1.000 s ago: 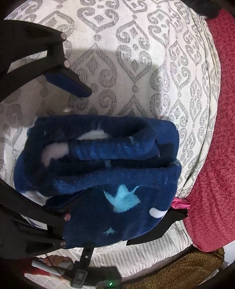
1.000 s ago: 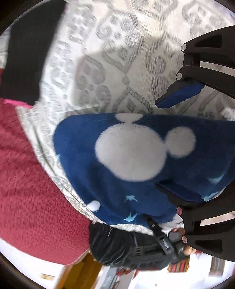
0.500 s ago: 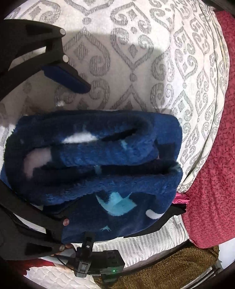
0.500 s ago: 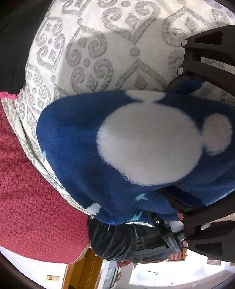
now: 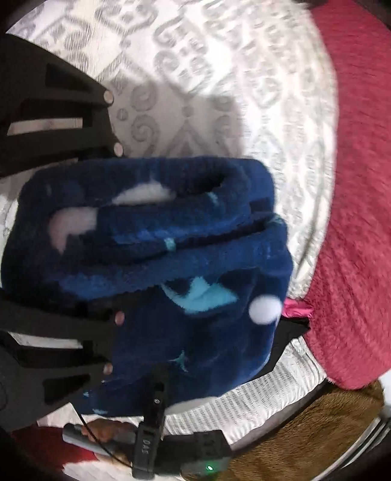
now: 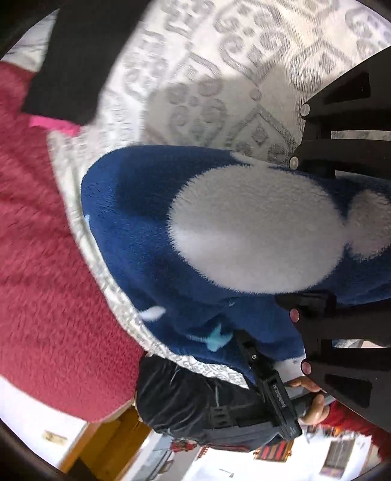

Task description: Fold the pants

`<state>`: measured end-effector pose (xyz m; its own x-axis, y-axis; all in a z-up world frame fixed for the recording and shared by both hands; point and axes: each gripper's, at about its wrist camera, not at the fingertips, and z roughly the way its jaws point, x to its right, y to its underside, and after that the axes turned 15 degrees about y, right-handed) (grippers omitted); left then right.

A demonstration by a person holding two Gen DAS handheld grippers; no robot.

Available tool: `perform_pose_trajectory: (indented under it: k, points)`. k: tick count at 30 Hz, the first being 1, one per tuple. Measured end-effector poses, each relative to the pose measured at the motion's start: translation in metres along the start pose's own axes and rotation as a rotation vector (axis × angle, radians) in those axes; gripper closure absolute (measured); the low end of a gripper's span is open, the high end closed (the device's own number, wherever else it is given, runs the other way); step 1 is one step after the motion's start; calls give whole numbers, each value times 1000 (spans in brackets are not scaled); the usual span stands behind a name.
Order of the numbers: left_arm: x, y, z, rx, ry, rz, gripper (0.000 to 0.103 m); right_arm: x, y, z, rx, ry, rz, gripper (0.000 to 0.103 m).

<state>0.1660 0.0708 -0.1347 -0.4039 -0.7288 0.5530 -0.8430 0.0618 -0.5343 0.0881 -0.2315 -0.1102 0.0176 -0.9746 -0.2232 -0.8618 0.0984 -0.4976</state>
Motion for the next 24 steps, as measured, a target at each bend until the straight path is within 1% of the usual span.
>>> perform_pose_trajectory:
  k: [2, 5, 8, 11, 13, 14, 15, 17, 21, 24]
  points:
    - [16, -7, -8, 27, 14, 25, 49, 2, 0, -16, 43, 17, -8, 57]
    - [44, -24, -15, 59, 35, 85, 49, 13, -6, -47, 111, 6, 3, 57]
    - [80, -53, -8, 66, 64, 159, 49, 33, -14, -78, 172, 22, 24, 56]
    - [118, -82, 7, 64, 80, 243, 49, 64, -28, -110, 232, 59, 72, 56]
    - [146, -109, 24, 62, 93, 305, 48, 84, -35, -130, 268, 85, 102, 55]
    - [156, -118, 29, 60, 100, 325, 48, 96, -42, -139, 287, 100, 119, 55]
    - [169, -133, 39, 59, 110, 346, 48, 109, -48, -146, 303, 112, 140, 55]
    - [187, -154, 56, 54, 121, 368, 48, 129, -60, -155, 318, 129, 179, 55]
    - [223, -197, 102, 43, 120, 429, 48, 173, -89, -164, 336, 163, 258, 55]
    - [237, -218, 132, 43, 118, 458, 48, 201, -111, -162, 350, 186, 284, 54]
